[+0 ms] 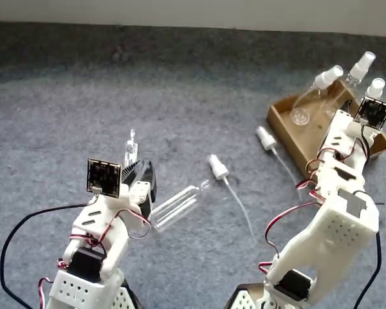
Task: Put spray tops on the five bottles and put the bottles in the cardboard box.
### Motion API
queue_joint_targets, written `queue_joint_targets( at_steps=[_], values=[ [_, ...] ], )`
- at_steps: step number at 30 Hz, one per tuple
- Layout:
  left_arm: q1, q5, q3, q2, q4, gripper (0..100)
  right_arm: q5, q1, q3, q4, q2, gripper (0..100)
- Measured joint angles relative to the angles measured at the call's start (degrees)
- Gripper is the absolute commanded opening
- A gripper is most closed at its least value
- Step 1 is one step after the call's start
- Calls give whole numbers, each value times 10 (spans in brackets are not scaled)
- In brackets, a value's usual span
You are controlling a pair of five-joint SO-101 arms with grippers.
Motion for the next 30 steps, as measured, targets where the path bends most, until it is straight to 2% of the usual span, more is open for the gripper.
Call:
queue_joint_targets(
  at_steps=[5, 20, 25, 30],
  values=[
    [0, -30, 0, 0, 0, 11, 0, 0, 0, 0, 0, 184],
    [0, -47, 0, 0, 0, 14, 0, 0, 0, 0, 0, 189],
    [0, -48, 0, 0, 0, 14, 0, 0, 0, 0, 0, 254],
    [0, -48, 0, 0, 0, 14, 0, 0, 11, 12, 3, 259]
  ],
)
